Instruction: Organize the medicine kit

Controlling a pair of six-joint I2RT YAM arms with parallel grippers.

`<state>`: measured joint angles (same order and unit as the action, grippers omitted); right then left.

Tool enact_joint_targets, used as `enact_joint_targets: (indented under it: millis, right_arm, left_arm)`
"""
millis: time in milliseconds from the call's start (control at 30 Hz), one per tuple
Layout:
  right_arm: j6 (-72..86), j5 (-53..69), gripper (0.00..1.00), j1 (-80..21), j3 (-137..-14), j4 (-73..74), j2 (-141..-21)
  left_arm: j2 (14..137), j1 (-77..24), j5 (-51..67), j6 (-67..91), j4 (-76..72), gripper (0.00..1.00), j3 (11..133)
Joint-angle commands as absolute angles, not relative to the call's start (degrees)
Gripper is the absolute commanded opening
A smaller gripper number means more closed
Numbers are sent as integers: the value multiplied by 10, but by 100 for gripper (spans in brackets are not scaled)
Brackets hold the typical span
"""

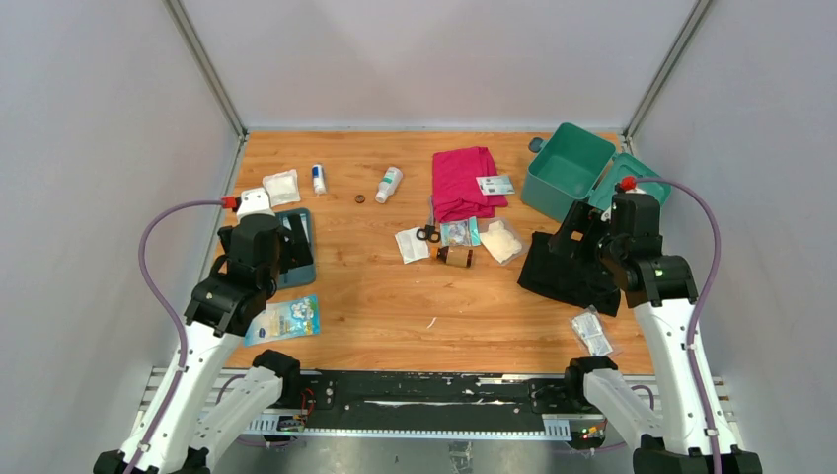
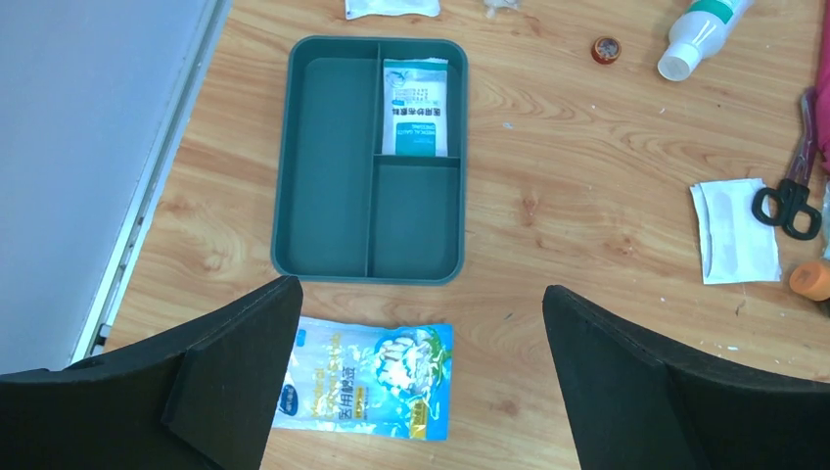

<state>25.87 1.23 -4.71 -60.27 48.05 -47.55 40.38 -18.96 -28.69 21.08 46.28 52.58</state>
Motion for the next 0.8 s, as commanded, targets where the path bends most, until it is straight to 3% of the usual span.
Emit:
enact_joint_targets:
  millis: [0, 367, 633, 767]
  right_arm:
    - [233, -18, 98, -37, -626, 507, -477]
    - [249, -100, 99, -37, -629, 536, -483]
    - [282, -26, 99, -37, -615, 545, -520]
    - [318, -90, 99, -37, -598, 561, -525]
  left_arm:
    - [400, -193, -312, 201, 441, 100, 521]
    - [396, -193, -299, 199, 430, 100, 513]
    - [402, -193, -287, 197, 423, 100, 507]
    - [405, -193, -288, 198, 424, 100, 508]
